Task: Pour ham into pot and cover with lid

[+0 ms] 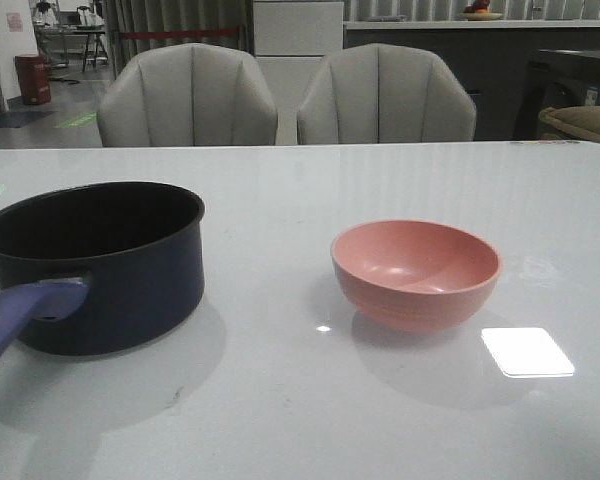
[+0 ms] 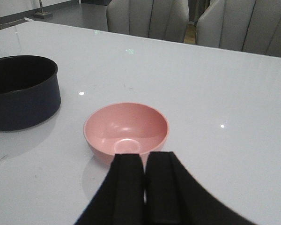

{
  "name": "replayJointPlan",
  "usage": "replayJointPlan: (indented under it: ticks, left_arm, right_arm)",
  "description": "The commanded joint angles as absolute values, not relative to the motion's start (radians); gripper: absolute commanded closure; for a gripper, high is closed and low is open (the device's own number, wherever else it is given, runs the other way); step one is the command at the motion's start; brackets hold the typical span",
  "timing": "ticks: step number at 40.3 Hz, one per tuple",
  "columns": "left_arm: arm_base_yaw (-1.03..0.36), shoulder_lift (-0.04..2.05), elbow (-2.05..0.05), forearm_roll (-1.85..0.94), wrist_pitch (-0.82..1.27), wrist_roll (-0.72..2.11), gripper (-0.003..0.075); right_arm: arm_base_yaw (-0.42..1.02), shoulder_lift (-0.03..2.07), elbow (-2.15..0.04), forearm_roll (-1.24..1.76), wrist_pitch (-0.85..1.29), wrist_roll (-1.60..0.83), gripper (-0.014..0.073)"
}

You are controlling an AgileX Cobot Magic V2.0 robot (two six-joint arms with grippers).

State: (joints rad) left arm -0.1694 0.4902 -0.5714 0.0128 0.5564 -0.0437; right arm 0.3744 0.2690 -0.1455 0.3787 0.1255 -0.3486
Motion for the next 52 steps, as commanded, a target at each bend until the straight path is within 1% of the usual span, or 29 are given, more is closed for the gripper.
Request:
replayJointPlan:
  ticks: [1,6,11,17,22,26,41,52]
  left_arm:
    - [-0.178,0.596,-0.647,0.072,0.510,-0.142,0.0041]
    - [-0.170,0.734,-0.703,0.119,0.563,-0.265,0.0041]
    - [-0.118,0.867,-0.751,0.121,0.599,-0.283,0.0041]
    - [0.017,1.000,-0.789,0.096,0.612,-0.310,0.0041]
    - [0.137,1.107,-0.837,0.015,0.644,-0.302,0.0041]
    - [0.179,1.198,-0.890,0.013,0.710,-0.300,0.0041]
    - [0.188,1.486,-1.044,0.013,0.820,-0.296,0.0041]
    - [0.206,1.610,-1.116,-0.016,0.843,-0.296,0.0041]
  right_arm:
    - [0.376,0.276,-0.173,0.386,0.048,-0.353,0.0432]
    - [0.376,0.276,-0.173,0.386,0.048,-0.353,0.0432]
    - [0.376,0.276,-0.173,0.386,0.048,-0.353,0.0432]
    - [0.376,0.276,-0.173,0.386,0.048,-0.353,0.0432]
    - [0.376,0.276,-0.173,0.386,0.048,-0.353,0.0432]
    - [0.376,0.276,-0.173,0.386,0.048,-0.353,0.0432]
    - [0.376,0.276,-0.173,0.386,0.048,-0.353,0.0432]
    - [0.376,0.276,-0.173,0.386,0.048,-0.353,0.0432]
